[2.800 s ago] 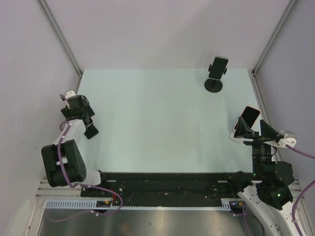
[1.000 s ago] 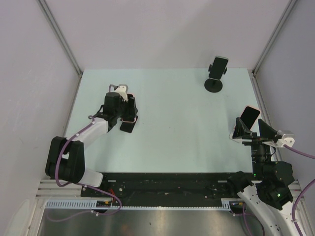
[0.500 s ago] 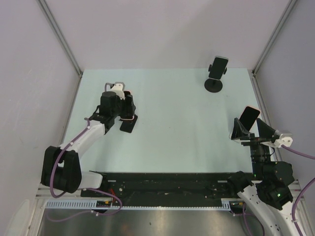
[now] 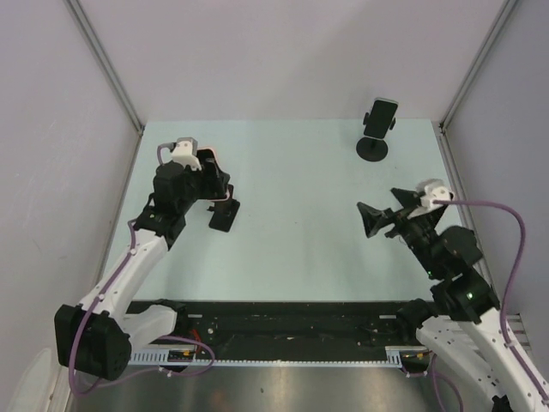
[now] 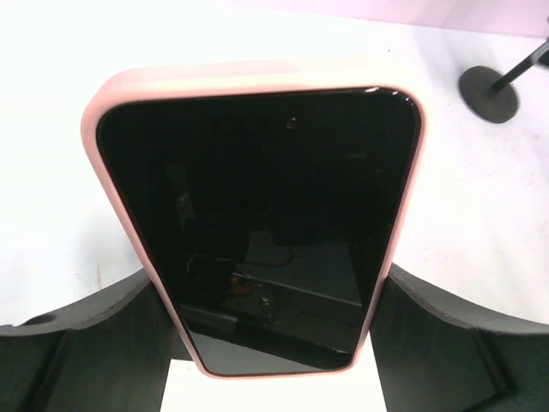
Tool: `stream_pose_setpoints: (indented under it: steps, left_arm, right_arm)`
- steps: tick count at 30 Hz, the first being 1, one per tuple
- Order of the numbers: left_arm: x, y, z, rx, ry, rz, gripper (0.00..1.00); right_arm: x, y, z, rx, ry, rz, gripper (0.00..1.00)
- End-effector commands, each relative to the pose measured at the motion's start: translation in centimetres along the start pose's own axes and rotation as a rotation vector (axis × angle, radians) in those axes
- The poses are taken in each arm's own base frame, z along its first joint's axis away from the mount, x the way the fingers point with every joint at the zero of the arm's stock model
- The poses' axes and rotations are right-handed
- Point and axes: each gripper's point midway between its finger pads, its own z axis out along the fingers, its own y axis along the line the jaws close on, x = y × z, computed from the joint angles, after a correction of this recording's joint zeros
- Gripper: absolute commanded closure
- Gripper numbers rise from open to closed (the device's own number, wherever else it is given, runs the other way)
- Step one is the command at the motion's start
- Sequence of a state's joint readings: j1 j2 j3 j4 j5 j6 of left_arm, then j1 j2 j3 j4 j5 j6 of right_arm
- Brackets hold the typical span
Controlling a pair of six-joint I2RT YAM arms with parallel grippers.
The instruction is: Remove the phone from the phone stand
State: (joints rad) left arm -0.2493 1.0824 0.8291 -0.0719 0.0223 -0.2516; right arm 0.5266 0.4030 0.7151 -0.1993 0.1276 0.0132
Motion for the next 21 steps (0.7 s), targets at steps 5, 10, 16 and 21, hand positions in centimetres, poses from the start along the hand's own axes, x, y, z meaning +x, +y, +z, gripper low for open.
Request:
stream_pose_setpoints:
  steps: [5,10,16,21]
  left_arm:
    - [-2.0,-4.2,-2.4,0.184,-0.048,-0.214,0.71]
    - [-0.6,-7.3,-2.7,0.323,0.055,-0.314,0.82]
    - [1.1,-9.4,-2.7,0.398,0.136,-0.329,0.87]
    - [1.7,-10.5,-3.0,0.432,0.16,-0.315,0.89]
  right_arm:
    - [3.9,10.0,4.1,-0.477,0.232,0.223,0.0]
    - [5.7,12.8,7.1,-0.534,0.282,0.336,0.0]
    - [10.0,18.9,9.7,-0.579,0.333,0.369,0.0]
    - [10.3,22.8,11.8,-0.607,0.242,0.439,0.03]
